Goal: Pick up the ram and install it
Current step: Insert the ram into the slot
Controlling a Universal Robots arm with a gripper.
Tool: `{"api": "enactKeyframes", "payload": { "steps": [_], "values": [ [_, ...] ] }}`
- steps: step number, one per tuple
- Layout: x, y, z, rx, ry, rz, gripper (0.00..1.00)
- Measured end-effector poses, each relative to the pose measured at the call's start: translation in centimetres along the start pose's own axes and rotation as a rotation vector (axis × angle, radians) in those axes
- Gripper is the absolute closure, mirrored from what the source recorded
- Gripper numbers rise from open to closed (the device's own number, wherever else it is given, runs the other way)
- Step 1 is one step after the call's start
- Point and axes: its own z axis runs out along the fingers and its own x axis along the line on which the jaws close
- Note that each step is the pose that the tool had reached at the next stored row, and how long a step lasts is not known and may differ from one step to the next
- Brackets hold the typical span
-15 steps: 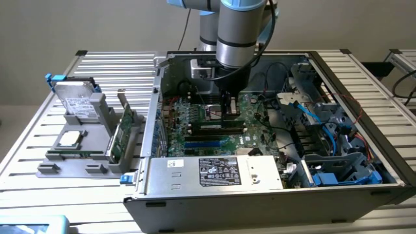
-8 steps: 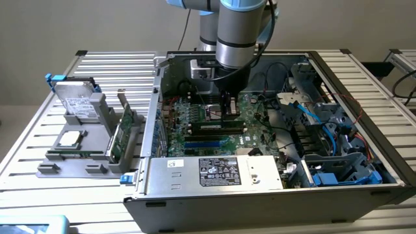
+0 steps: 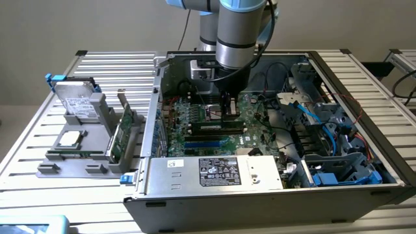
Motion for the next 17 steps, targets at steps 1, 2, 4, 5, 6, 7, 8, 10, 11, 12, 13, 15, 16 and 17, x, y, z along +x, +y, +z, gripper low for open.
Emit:
{"api": "enactKeyframes", "payload": {
  "steps": [1, 2, 4, 5, 6, 7, 8, 10, 11, 12, 13, 15, 16, 17],
  "values": [
    [0.03, 0.00, 0.00, 0.0000, 0.0001, 0.000, 0.87],
    [0.03, 0.00, 0.00, 0.0000, 0.0001, 0.000, 0.87],
    [0.03, 0.00, 0.00, 0.0000, 0.0001, 0.000, 0.87],
    [0.04, 0.00, 0.01, 0.0003, 0.0003, 0.000, 0.87],
    [0.04, 0.00, 0.02, 0.0006, 0.0002, 0.000, 0.87],
    [0.03, 0.01, 0.04, 0.0008, 0.0003, 0.000, 0.87],
    [0.03, 0.03, 0.05, 0.0011, 0.0002, 0.000, 0.87],
    [0.03, 0.07, 0.07, 0.0017, 0.0002, 0.000, 0.87],
    [0.03, 0.09, 0.08, 0.0019, 0.0003, 0.000, 0.87],
    [0.03, 0.09, 0.09, 0.0019, 0.0003, 0.000, 0.87],
    [0.02, 0.10, 0.10, 0.0022, 0.0002, 0.000, 0.87],
    [0.02, 0.11, 0.13, 0.0025, 0.0002, 0.000, 0.87],
    [0.02, 0.12, 0.13, 0.0027, 0.0003, 0.000, 0.87],
    [0.02, 0.14, 0.14, 0.0030, 0.0004, 0.000, 0.87]
  ]
}}
